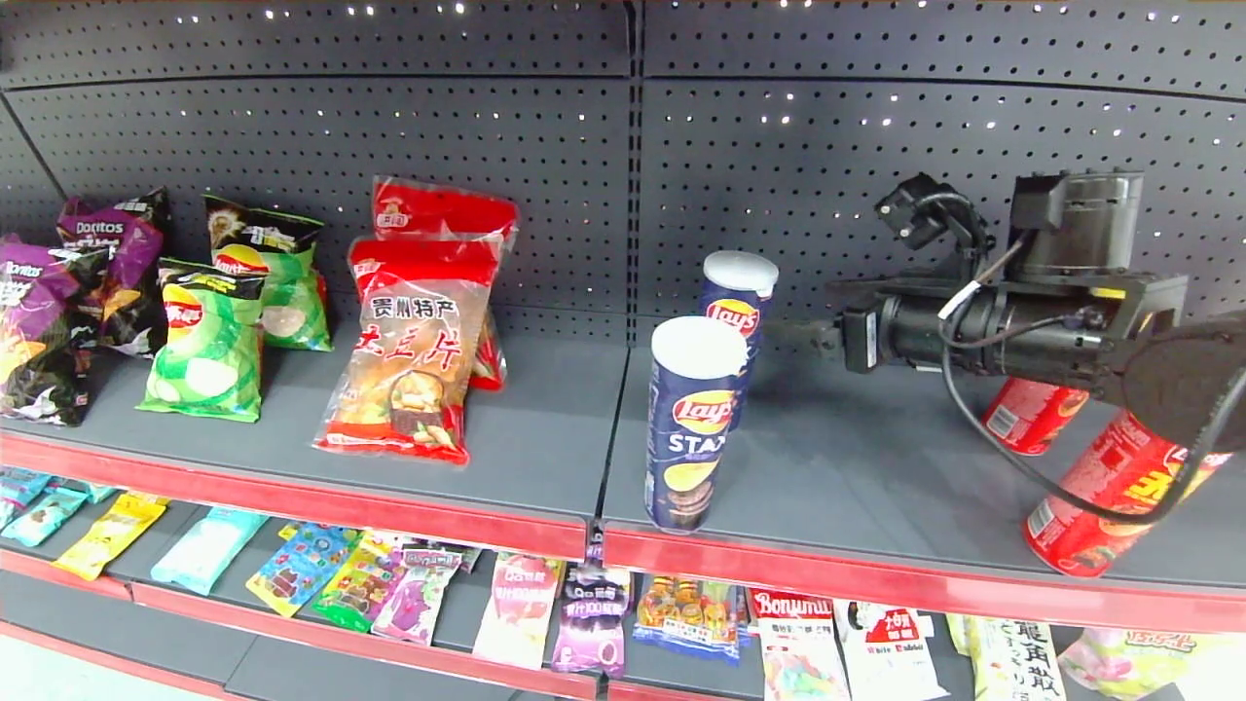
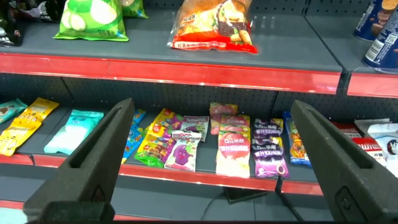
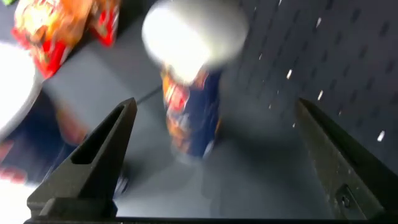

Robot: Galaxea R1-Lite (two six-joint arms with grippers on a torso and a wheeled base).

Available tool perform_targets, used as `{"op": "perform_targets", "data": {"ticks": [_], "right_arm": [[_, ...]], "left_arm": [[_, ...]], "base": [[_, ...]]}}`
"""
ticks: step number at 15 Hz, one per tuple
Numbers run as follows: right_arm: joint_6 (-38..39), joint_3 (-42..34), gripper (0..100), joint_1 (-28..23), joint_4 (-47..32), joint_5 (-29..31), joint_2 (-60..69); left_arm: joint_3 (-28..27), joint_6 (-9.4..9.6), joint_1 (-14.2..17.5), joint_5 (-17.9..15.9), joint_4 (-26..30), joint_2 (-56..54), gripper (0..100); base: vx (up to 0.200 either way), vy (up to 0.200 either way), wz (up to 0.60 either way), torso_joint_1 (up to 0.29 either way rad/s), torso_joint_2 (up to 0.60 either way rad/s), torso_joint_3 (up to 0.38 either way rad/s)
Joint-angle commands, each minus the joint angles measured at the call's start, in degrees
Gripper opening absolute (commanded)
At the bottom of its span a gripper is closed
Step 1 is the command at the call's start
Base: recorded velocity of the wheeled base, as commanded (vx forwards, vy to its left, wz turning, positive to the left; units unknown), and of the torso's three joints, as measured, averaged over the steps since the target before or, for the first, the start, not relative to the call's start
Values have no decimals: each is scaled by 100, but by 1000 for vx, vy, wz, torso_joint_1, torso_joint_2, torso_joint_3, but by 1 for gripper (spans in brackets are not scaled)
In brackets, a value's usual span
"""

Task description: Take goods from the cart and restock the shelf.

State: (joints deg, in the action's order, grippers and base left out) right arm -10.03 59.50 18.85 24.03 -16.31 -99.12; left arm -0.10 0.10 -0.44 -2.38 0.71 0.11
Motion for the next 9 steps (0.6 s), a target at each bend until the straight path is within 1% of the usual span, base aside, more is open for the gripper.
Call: {"op": "perform_targets", "data": {"ticks": [1, 2, 5, 6, 7, 9], "right_arm": [[63, -773, 100, -13, 23, -30, 657], [63, -958, 100, -21, 76, -83, 763], [19, -1512, 100, 5, 234, -531, 1044], [-7, -1767, 100, 14, 313, -839, 1132], [-78, -1995, 100, 31, 612, -1173, 1132], [-359, -2083, 100, 84, 673, -1638, 1044]], "left_arm": [[1, -1, 0, 0, 0, -2, 100], [1, -1, 0, 0, 0, -2, 100], [1, -1, 0, 0, 0, -2, 100], [1, -1, 0, 0, 0, -2, 100], [1, -1, 0, 0, 0, -2, 100], [1, -1, 0, 0, 0, -2, 100]], "base": [[0, 0, 0, 0, 0, 0], [0, 0, 0, 0, 0, 0], [0, 0, 0, 0, 0, 0], [0, 0, 0, 0, 0, 0], [0, 0, 0, 0, 0, 0], [0, 0, 0, 0, 0, 0]]}}
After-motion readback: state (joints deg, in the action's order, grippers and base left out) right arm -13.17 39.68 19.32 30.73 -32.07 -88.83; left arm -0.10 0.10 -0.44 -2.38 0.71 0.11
